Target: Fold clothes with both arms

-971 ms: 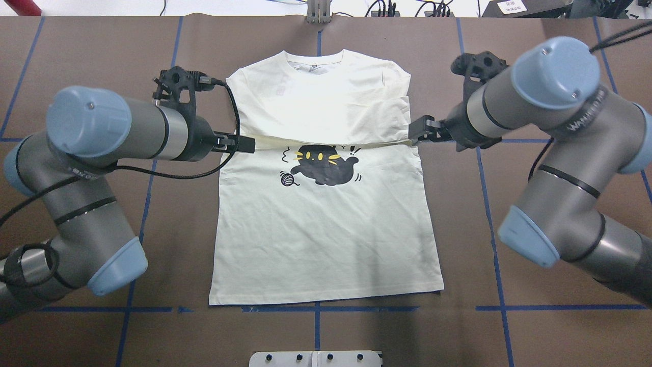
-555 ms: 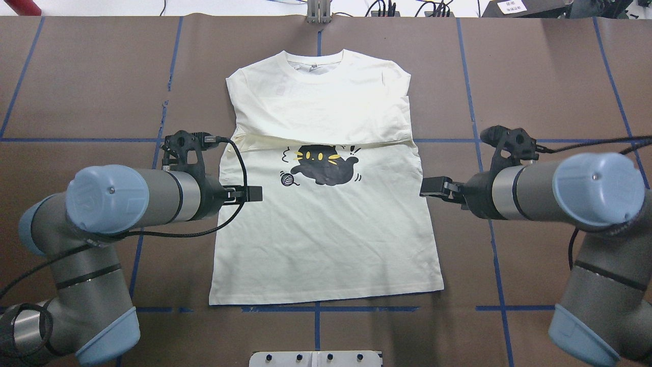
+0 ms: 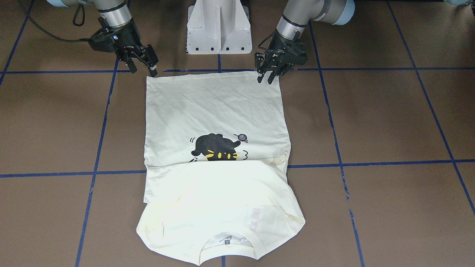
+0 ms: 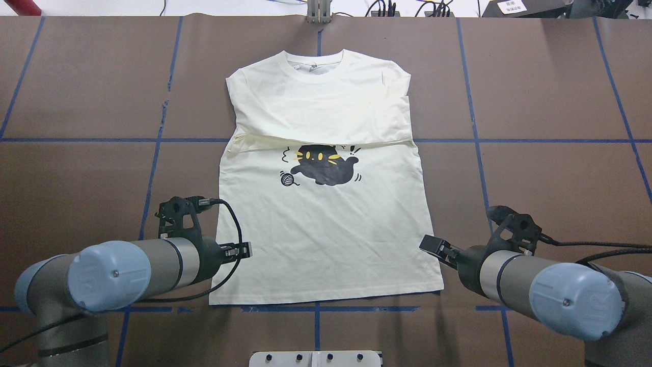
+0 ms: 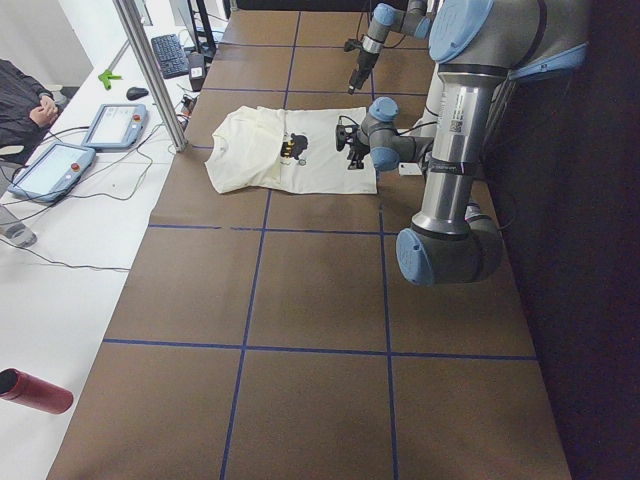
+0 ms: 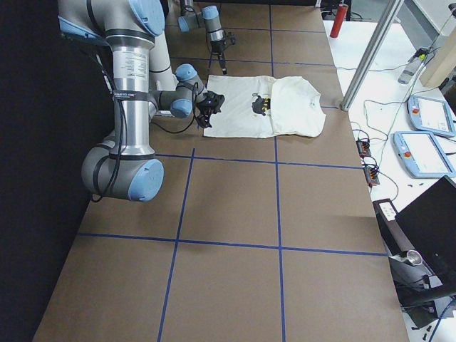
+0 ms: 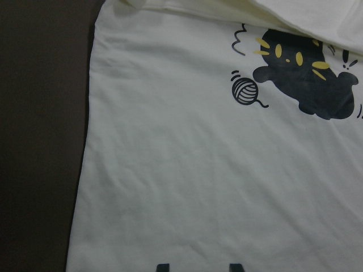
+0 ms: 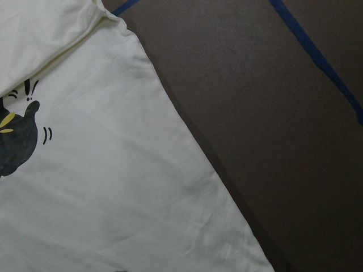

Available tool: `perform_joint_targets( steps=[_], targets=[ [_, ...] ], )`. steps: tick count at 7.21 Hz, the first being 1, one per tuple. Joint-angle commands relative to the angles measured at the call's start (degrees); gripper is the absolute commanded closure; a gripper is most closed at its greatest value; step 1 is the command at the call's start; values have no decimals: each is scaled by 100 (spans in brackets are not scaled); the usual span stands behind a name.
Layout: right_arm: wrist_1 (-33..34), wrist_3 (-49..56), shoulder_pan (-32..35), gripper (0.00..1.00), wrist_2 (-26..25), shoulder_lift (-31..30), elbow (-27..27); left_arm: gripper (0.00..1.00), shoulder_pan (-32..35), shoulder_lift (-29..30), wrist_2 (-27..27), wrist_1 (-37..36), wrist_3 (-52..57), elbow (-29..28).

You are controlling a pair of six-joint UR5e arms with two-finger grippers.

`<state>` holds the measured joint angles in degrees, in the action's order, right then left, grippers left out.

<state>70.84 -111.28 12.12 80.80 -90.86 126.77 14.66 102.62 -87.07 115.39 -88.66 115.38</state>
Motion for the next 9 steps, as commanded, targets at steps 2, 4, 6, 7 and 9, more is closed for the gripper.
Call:
perform_joint_targets(
  steps=[2, 4, 6, 7, 9],
  targets=[
    [167, -333, -306, 4, -381, 25, 50, 49, -490, -259, 269, -34, -266, 2],
    [167, -342, -368, 3, -442, 25, 41, 50, -516, -470, 269, -104, -222, 2],
    [132, -342, -368, 3, -442, 25, 32, 50, -613, -524, 278, -332, -213, 11],
    [123, -342, -368, 3, -442, 25, 32, 51, -683, -524, 278, -333, -213, 11],
    [123, -342, -403, 2, -547, 16, 14, 51, -832, -532, 278, -342, -222, 2]
  ],
)
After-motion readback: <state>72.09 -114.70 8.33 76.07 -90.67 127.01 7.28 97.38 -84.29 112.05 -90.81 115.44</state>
